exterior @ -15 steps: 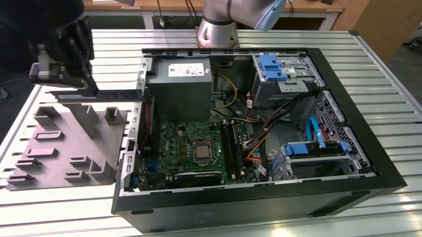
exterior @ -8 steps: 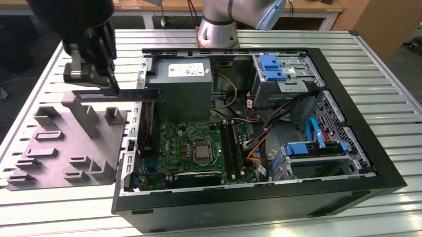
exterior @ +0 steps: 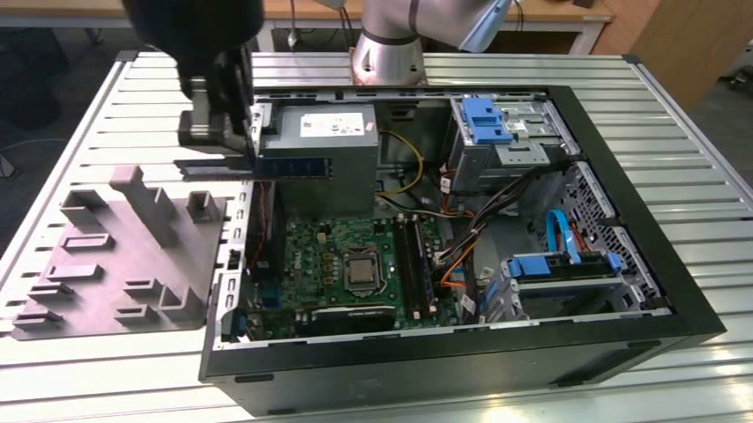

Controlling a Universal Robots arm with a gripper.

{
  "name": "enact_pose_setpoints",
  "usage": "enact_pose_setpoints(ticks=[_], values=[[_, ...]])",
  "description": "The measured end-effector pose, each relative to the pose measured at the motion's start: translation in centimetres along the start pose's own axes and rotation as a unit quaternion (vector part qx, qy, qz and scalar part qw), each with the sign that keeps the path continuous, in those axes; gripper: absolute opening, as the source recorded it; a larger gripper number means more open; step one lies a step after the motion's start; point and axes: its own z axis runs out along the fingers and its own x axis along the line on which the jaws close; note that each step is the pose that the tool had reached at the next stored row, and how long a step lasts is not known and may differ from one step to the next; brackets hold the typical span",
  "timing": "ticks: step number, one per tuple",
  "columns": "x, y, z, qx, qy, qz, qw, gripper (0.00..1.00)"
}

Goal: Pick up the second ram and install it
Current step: 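Pick up the second ram and move it above second insertion slot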

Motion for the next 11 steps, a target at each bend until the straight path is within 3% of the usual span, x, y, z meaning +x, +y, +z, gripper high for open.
enact_pose_setpoints(ticks=[11], values=[[-0.11, -5.02, -0.17, 0.0000, 0.0000, 0.000, 1.0000, 0.12]])
